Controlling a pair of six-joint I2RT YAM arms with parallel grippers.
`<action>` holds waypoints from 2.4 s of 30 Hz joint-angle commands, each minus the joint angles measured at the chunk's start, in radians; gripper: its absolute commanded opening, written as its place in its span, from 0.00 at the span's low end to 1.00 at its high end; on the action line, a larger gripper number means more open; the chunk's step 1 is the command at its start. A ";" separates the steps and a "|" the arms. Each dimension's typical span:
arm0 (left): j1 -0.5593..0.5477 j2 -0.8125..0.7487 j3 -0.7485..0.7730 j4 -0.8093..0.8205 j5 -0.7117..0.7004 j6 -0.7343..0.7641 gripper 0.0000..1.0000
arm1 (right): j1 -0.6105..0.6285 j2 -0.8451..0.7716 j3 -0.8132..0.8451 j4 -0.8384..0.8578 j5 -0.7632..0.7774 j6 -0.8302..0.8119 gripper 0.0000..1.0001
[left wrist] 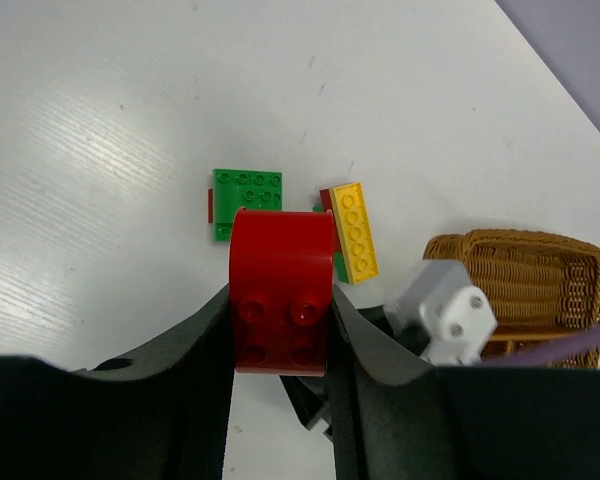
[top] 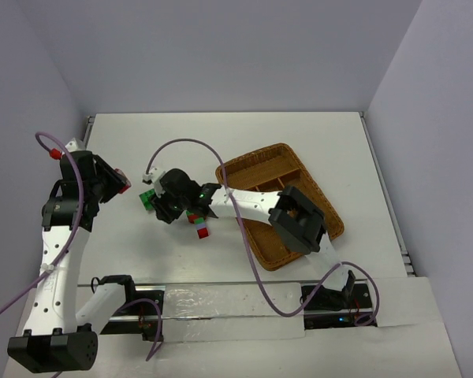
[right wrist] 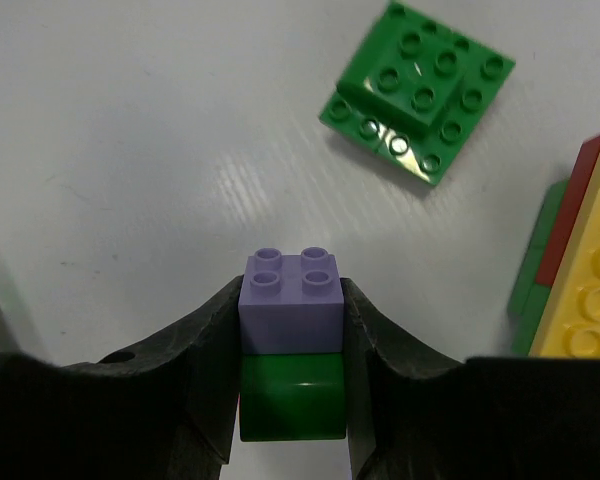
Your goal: Sort the legos into containers by color
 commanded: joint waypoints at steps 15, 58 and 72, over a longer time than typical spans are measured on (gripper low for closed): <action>0.004 0.060 -0.004 0.091 0.144 0.008 0.00 | 0.008 -0.046 0.030 -0.114 0.078 0.053 0.77; -0.002 -0.028 -0.217 0.733 1.193 0.009 0.00 | -0.378 -0.565 -0.371 0.637 -0.823 0.595 0.73; -0.016 -0.020 -0.222 0.744 1.199 0.006 0.00 | -0.343 -0.411 -0.175 0.570 -0.818 0.589 0.71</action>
